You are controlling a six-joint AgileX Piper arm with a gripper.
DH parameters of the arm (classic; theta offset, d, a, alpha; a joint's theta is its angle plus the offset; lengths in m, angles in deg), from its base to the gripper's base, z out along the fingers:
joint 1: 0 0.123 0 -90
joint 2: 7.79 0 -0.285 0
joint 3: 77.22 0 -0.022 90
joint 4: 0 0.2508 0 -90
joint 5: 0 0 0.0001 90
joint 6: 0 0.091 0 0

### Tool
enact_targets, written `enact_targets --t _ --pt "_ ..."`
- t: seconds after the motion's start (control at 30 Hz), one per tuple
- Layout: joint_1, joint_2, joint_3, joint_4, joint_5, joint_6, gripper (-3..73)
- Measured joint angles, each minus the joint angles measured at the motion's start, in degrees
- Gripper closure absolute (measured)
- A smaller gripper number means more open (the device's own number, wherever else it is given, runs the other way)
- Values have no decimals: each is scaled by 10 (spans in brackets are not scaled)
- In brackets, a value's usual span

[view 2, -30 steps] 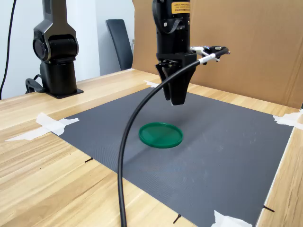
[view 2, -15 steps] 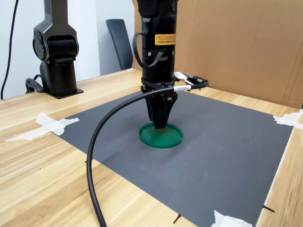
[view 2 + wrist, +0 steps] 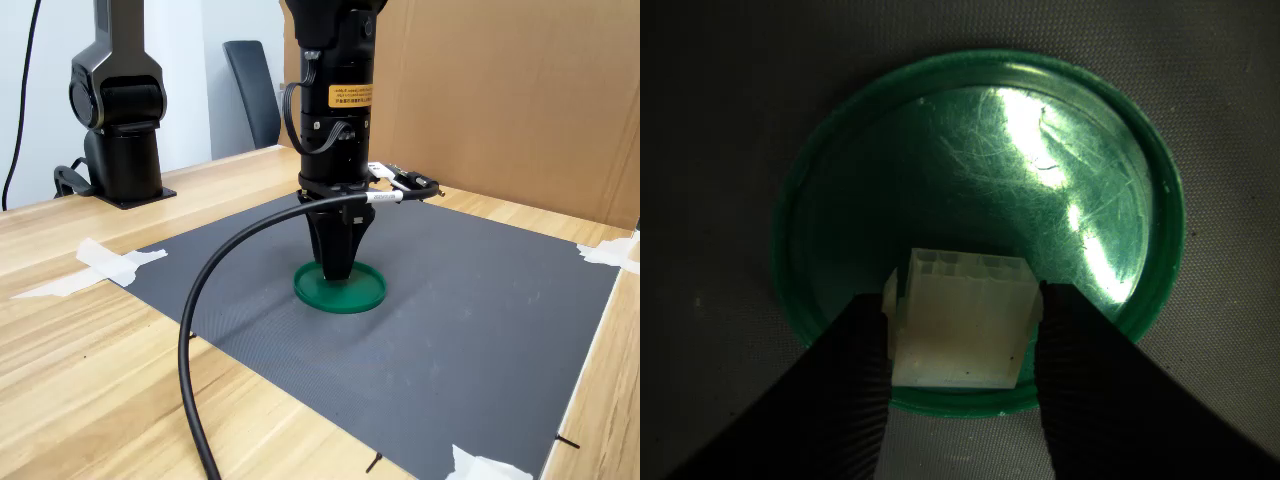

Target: Grasp a white terminal and put it in the green lid.

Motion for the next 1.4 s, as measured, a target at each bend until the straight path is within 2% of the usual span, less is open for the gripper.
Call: enact_targets --t 0.13,0.3,0.57,0.6,0.67,0.7,0.73,0.77,0.87,0.9,0.93,0.97,1.0,1.17,1.3,1.4 --pt "0 0 0 0 -15 18 241" --pt "0 -17 0 6 -15 27 231" --pt "0 -114 0 55 -20 75 236" --pt "0 -175 0 75 -22 128 290" --pt "0 -196 1 84 -22 140 325" --pt "0 -226 2 97 -26 148 408" --pt "0 -261 16 108 -48 152 525" --pt "0 -279 27 112 -65 155 581" --pt "0 -335 67 116 -128 170 677" --pt "0 -378 104 116 -182 191 703" --pt "0 -430 155 121 -249 229 715" --pt "0 -449 171 126 -264 248 715" --pt "0 -512 230 138 -320 331 720" --pt "0 -614 344 139 -329 417 720" --pt "0 -710 421 101 -329 421 721" --pt "0 -757 446 92 -329 423 721"
